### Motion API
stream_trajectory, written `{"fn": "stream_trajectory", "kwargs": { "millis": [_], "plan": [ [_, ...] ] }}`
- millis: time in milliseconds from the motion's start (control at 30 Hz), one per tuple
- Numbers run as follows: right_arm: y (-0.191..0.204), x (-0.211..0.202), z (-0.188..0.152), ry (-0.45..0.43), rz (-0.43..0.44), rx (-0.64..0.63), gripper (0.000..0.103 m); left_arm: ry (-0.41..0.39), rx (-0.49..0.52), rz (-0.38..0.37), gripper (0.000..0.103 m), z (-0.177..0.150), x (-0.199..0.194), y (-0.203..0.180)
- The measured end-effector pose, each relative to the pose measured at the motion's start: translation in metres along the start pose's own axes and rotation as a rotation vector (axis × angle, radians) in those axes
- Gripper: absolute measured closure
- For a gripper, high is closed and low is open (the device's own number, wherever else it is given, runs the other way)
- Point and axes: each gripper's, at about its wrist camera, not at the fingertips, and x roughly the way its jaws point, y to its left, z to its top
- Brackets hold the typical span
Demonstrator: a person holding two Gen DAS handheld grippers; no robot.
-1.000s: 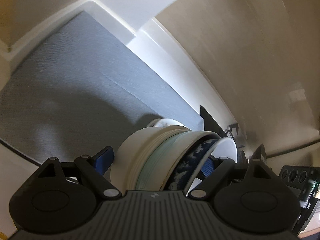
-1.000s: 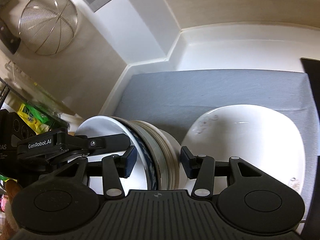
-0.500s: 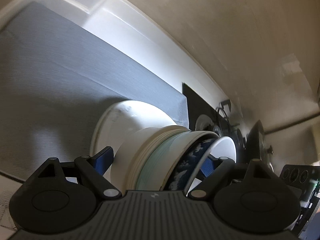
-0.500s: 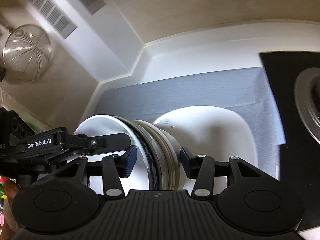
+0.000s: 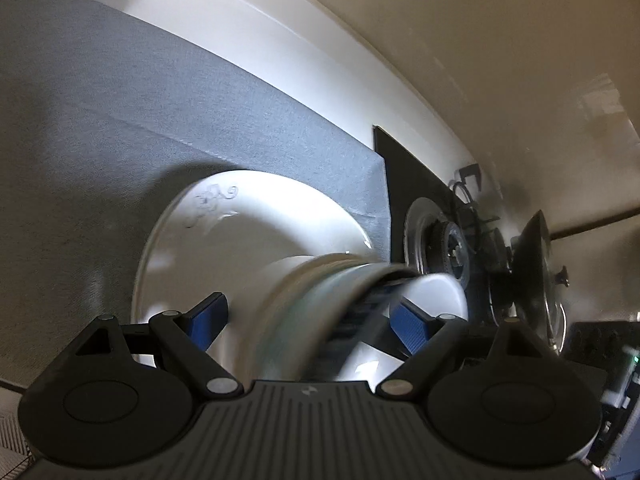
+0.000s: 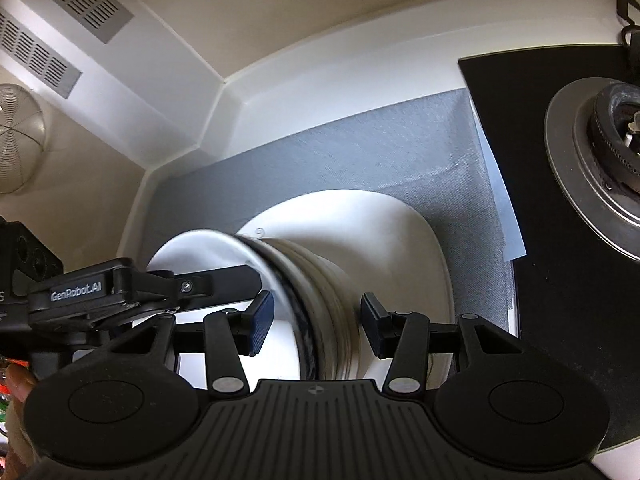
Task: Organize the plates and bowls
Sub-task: 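Lift the bowl stack with both tools and carry it over the floral plates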
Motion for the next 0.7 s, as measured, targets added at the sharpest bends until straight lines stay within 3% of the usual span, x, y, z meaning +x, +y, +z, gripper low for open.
{"fn": "stream_trajectory", "kwargs": {
  "millis": [200,300,367,467,533,600,700],
  "plan": [
    [-0.007,0.014,0.008,0.021,-0.022,0.010,0.064,0.005,-0.018,0.035,0.013,0.005,0.009,0.004],
    [-0.013,0.021,0.009,0.032,-0.017,0.032,0.064,-0.013,-0.025,0.027,0.011,0.006,0.007,0.004],
    [-0.012,0.021,0.010,0.031,-0.013,0.023,0.064,-0.023,-0.016,0.025,0.004,0.007,0.004,0.001],
    [-0.011,0.021,0.011,0.023,-0.009,0.020,0.061,-0.071,0.040,0.082,0.000,0.005,-0.004,-0.008],
    [-0.006,0.015,0.011,-0.010,-0.020,-0.022,0.051,-0.096,0.075,0.121,0.000,0.002,-0.010,-0.011],
    [0.003,0.006,0.010,-0.055,-0.047,-0.089,0.030,-0.114,0.089,0.145,0.000,0.000,-0.015,-0.013],
    [0.016,-0.006,0.005,-0.113,-0.103,-0.191,0.018,-0.159,0.118,0.184,0.000,-0.005,-0.025,-0.016]
  ]
}}
